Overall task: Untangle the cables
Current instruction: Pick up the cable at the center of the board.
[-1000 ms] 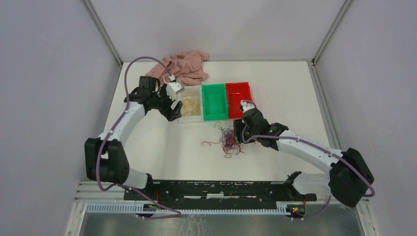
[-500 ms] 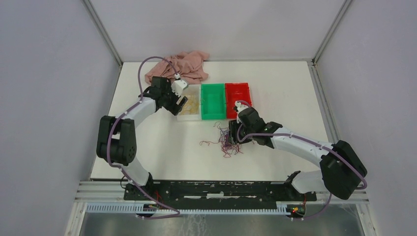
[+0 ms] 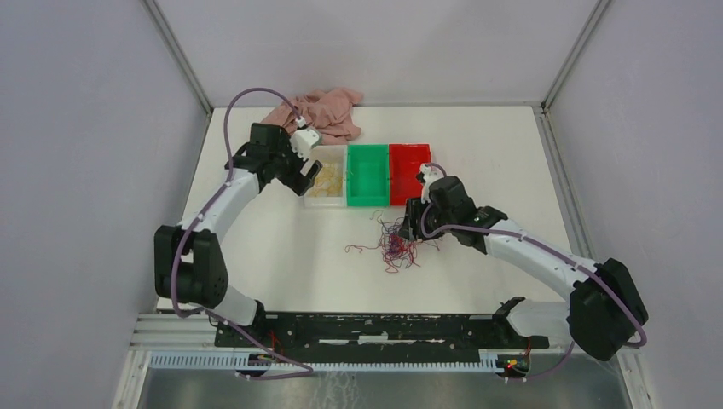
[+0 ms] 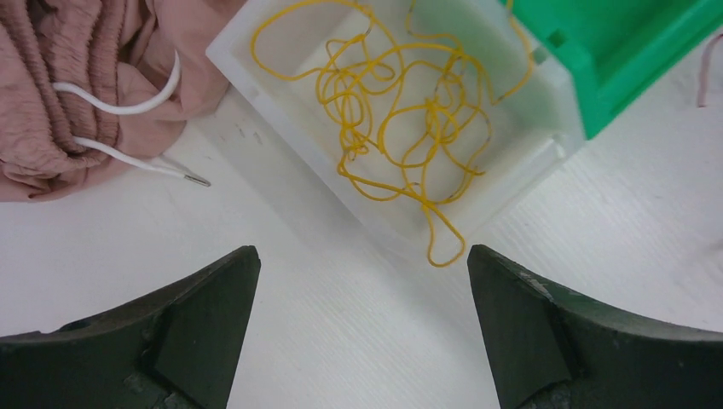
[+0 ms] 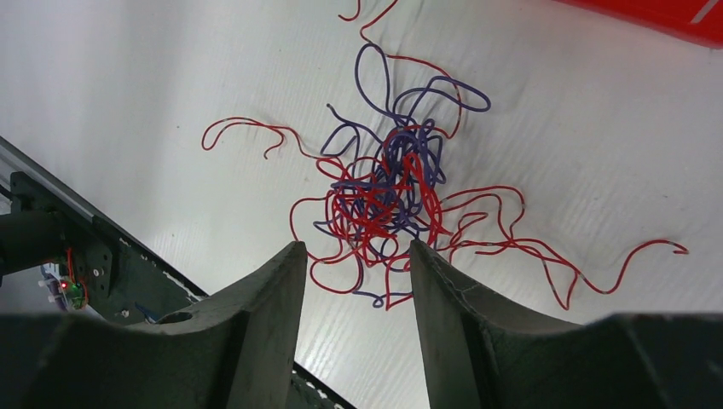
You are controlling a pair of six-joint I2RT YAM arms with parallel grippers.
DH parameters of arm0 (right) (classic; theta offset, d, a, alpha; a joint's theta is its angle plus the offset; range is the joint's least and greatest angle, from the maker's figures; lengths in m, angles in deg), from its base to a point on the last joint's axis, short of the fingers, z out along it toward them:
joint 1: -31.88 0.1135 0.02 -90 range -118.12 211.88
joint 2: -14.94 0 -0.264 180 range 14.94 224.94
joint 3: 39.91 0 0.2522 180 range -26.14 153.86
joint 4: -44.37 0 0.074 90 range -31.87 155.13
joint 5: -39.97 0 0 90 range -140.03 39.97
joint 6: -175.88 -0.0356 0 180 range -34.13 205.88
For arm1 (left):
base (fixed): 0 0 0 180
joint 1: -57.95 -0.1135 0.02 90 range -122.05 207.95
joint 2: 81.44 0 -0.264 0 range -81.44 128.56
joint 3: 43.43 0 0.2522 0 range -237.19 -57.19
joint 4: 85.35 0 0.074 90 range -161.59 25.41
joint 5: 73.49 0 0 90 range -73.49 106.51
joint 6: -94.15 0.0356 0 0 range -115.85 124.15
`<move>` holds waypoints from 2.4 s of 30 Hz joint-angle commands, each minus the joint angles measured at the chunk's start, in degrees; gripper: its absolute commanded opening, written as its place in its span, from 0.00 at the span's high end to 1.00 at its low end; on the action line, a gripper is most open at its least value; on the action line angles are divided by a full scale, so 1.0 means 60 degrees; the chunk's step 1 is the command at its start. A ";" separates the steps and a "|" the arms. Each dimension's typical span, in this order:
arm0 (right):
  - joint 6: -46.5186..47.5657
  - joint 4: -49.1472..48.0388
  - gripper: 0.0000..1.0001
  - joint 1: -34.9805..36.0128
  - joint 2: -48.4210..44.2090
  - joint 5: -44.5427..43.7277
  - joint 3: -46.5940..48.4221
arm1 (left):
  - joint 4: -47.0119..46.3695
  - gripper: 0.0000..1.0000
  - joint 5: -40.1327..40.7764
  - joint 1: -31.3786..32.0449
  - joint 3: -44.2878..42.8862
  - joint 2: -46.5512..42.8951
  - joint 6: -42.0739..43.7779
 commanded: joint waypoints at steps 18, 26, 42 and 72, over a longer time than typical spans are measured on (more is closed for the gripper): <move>-0.0284 -0.1855 0.87 -0.0592 0.1468 0.1501 0.0138 | 0.4381 0.01 -0.1663 0.0005 -0.2168 -0.2634 0.1253; -0.0271 -0.1353 1.00 -0.0592 0.0316 0.2185 0.0390 | 0.4400 0.01 -0.2071 0.0000 -0.2178 -0.2809 0.1327; -0.1003 0.1071 0.53 -0.0831 -0.0192 -0.0180 0.0384 | 0.4792 0.01 -0.2549 0.0171 -0.2248 -0.3229 0.1978; -0.2841 -0.0233 0.45 -0.2304 0.1420 -0.1953 -0.0688 | 0.4793 0.01 -0.2356 0.0169 -0.1855 -0.3530 0.2460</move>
